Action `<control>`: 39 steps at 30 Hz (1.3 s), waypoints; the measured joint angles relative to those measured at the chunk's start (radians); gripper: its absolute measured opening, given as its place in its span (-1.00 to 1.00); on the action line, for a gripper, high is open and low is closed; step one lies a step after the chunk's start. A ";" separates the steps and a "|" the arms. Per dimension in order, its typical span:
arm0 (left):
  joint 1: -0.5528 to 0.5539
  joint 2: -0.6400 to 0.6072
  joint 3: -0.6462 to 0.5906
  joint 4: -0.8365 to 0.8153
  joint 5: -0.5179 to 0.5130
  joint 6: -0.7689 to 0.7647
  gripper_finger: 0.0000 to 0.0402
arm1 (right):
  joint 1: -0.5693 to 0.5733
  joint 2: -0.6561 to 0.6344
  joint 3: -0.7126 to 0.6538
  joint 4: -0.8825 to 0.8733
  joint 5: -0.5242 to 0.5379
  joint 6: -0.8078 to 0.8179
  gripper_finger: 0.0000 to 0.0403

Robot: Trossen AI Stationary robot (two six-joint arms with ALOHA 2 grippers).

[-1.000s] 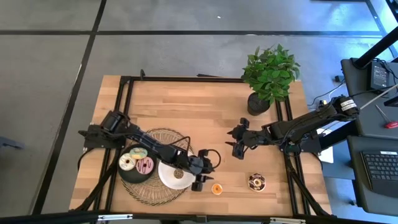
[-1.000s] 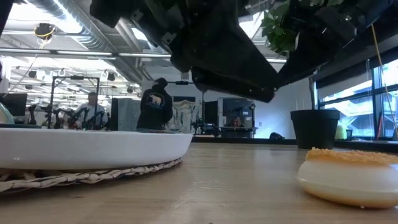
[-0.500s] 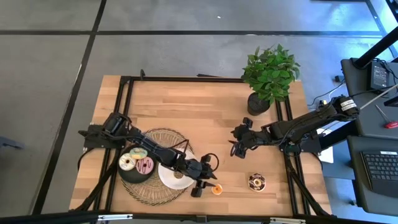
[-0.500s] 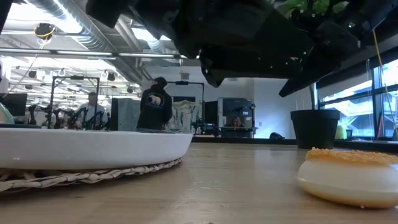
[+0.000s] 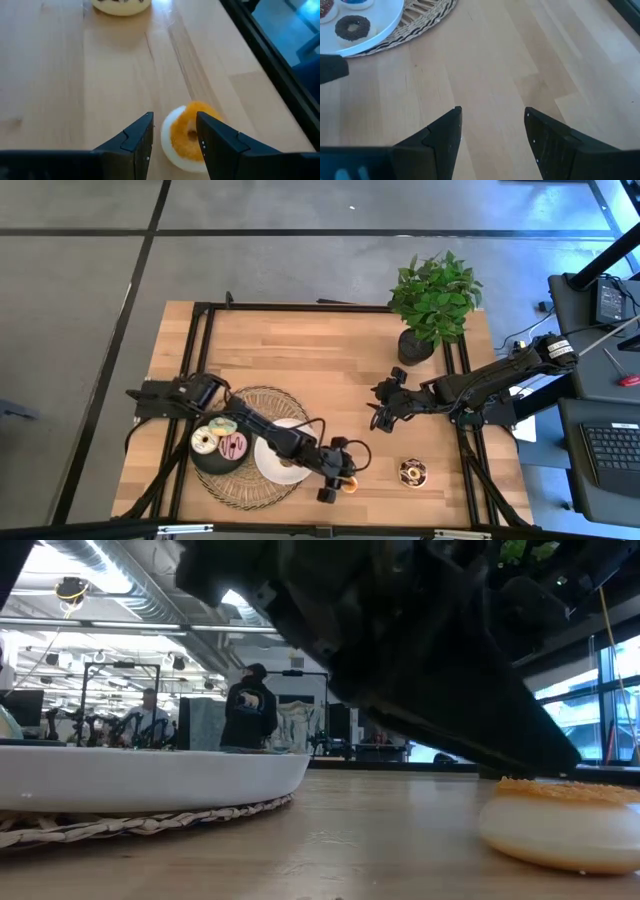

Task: Pick & Place donuts
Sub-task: Put the small yellow donut on the white plate

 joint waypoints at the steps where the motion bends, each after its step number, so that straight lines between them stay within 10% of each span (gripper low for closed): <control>1: 0.000 0.004 0.011 -0.011 -0.002 0.003 -0.28 | 0.000 0.000 0.000 0.000 0.000 0.000 0.08; 24: -0.006 -0.002 0.015 -0.076 0.052 0.018 -0.85 | 0.000 0.000 0.000 0.015 0.003 0.004 0.08; 39: -0.111 -0.293 0.012 -0.764 -0.207 -0.210 -0.97 | 0.000 0.000 0.000 0.014 0.002 0.000 0.08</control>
